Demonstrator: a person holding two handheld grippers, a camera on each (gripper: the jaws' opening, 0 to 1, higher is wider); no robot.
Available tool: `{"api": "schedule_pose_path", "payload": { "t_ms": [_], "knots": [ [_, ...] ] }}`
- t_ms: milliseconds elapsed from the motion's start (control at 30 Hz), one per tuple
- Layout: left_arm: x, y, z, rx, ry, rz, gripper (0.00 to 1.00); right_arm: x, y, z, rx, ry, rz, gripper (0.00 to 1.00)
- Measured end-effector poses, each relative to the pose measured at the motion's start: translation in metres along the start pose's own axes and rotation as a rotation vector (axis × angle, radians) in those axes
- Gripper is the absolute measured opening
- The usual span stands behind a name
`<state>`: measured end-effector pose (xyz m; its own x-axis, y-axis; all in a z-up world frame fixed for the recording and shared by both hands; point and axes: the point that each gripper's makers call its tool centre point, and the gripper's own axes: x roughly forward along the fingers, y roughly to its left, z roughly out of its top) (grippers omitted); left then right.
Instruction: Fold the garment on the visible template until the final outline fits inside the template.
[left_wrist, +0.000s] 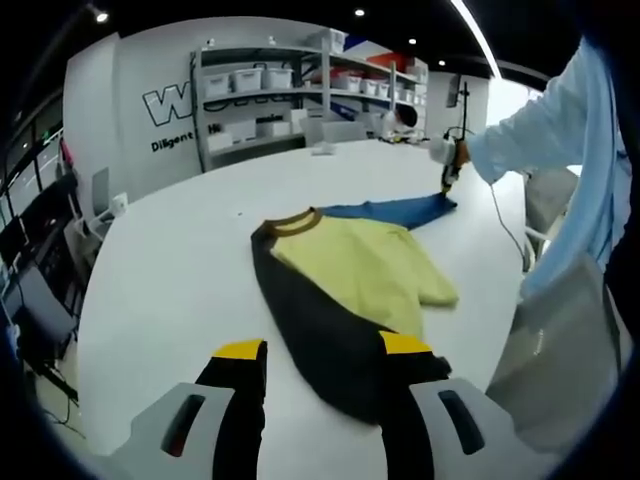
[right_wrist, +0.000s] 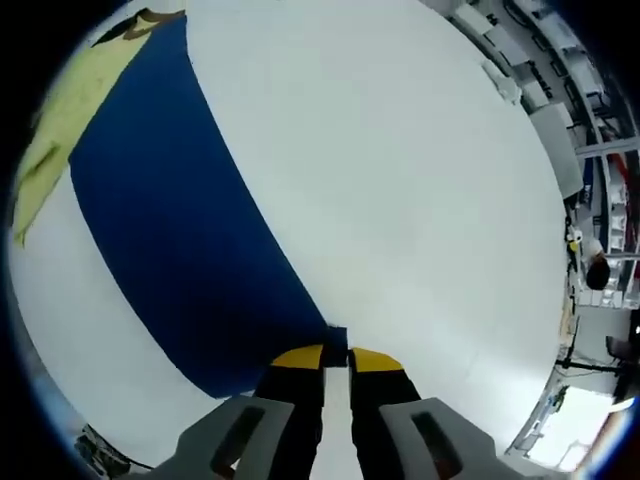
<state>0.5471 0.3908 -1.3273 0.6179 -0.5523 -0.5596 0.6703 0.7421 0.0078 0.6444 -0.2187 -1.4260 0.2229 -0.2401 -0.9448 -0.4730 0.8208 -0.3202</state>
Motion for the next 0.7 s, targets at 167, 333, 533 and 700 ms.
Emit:
{"api": "schedule_pose_path", "payload": {
  "t_ms": [167,333,533,700],
  "knots": [
    [0.001,-0.002,0.001,0.001,-0.011,-0.007,0.41,-0.013,0.006,-0.002,0.131,-0.085,0.059,0.05],
    [0.001,-0.006,0.003,0.009,-0.017,-0.021,0.41,-0.022,0.012,-0.017,0.209,-0.131,0.096,0.07],
    [0.001,-0.008,0.01,0.023,-0.032,-0.035,0.41,-0.025,0.021,-0.029,0.229,-0.144,0.102,0.07],
    [0.0,-0.011,0.015,0.035,-0.038,-0.045,0.41,-0.028,0.03,-0.028,0.279,-0.177,0.133,0.1]
  ]
}}
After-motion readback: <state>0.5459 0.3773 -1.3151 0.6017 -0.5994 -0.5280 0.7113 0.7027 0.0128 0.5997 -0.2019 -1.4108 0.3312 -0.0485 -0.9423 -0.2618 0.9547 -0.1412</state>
